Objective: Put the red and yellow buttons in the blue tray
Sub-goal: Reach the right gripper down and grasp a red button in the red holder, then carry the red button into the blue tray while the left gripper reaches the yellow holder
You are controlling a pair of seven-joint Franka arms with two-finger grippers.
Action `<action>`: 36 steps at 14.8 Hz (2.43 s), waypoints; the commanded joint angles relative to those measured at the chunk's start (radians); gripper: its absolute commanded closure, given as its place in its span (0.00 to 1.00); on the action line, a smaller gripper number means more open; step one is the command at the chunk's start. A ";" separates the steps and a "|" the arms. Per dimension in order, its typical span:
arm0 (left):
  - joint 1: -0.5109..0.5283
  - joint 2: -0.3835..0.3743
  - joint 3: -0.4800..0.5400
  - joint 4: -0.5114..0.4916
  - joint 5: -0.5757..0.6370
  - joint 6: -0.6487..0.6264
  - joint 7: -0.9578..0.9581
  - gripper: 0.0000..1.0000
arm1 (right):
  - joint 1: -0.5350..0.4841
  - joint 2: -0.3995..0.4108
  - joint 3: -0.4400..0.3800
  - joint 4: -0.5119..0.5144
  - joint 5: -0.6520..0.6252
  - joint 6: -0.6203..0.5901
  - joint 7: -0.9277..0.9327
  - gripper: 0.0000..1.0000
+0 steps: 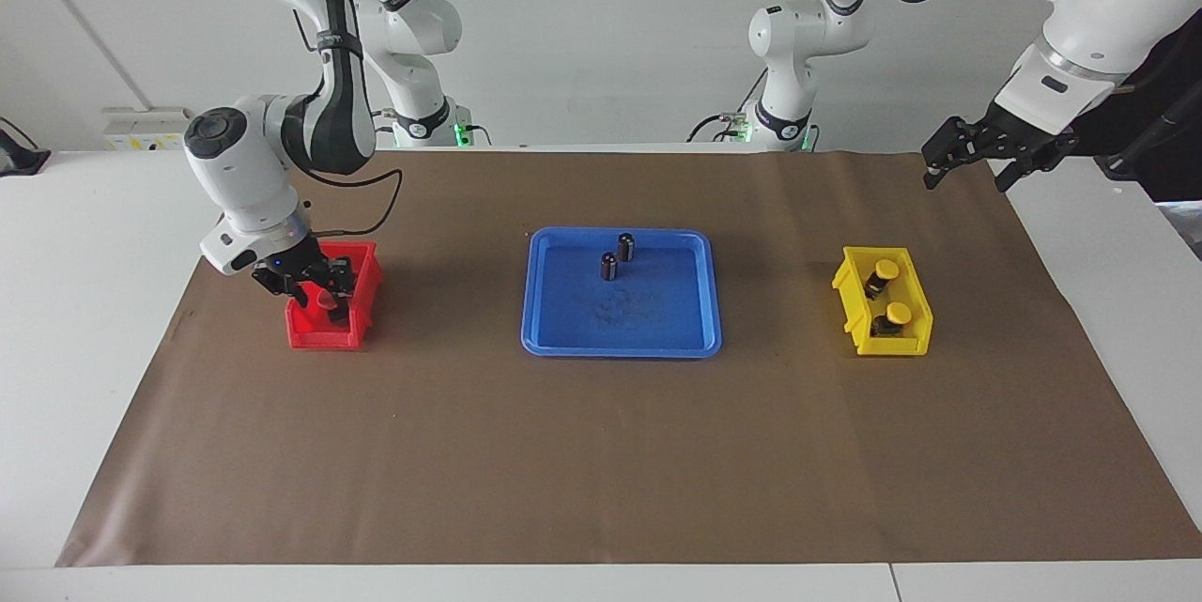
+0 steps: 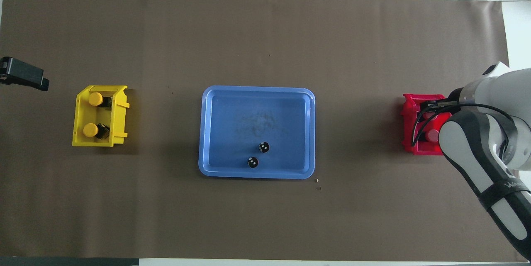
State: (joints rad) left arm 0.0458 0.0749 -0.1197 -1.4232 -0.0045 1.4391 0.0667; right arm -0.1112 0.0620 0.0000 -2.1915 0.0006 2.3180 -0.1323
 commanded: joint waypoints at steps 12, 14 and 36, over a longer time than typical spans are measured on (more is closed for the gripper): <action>0.003 -0.033 0.005 -0.036 -0.014 -0.005 0.008 0.00 | -0.012 -0.001 0.003 -0.051 0.019 0.055 -0.085 0.84; 0.003 -0.033 0.005 -0.036 -0.014 -0.005 0.008 0.00 | -0.010 0.005 0.003 -0.002 0.018 -0.004 -0.096 0.84; 0.023 -0.014 0.009 -0.576 -0.012 0.718 0.082 0.17 | 0.703 0.360 0.005 0.581 0.001 -0.193 0.927 0.81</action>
State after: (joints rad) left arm 0.0591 0.0366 -0.1086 -1.9804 -0.0047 2.0953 0.1187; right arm 0.5781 0.4205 0.0097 -1.6050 0.0102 2.1190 0.7720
